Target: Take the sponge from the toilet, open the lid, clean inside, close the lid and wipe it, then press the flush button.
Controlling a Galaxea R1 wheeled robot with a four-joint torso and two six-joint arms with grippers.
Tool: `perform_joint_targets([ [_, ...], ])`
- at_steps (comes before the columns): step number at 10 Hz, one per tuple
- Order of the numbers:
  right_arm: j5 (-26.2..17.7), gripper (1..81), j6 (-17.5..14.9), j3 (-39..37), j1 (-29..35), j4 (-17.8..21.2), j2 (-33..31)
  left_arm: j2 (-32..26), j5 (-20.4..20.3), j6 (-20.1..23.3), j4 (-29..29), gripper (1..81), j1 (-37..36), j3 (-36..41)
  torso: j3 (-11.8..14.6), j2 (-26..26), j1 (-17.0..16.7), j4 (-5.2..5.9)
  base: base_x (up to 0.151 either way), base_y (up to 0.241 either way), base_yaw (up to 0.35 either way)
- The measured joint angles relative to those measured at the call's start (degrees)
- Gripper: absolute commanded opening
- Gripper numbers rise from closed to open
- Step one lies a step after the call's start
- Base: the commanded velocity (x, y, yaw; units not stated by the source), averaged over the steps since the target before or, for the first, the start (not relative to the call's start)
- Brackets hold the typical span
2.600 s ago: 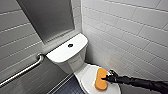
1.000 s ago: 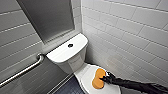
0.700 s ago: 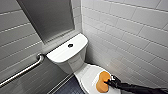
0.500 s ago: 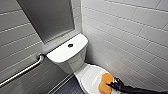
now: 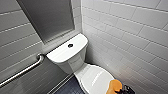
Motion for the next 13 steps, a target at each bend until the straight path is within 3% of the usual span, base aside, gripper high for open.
perform_joint_targets([
  [7,5.4,1.0,0.0,7.0,-15.1,-0.1,-10.2,-0.2,0.0,0.1,0.0,81.1,0.0,1.3,0.0,0.0,0.0,0.0,0.0,0.0,0.0],
  [13,12.0,1.0,-0.5,29.2,-17.3,-0.4,-20.7,-0.5,0.0,0.1,0.0,81.1,0.0,2.0,0.0,0.0,0.0,0.0,0.0,0.0,0.0],
])
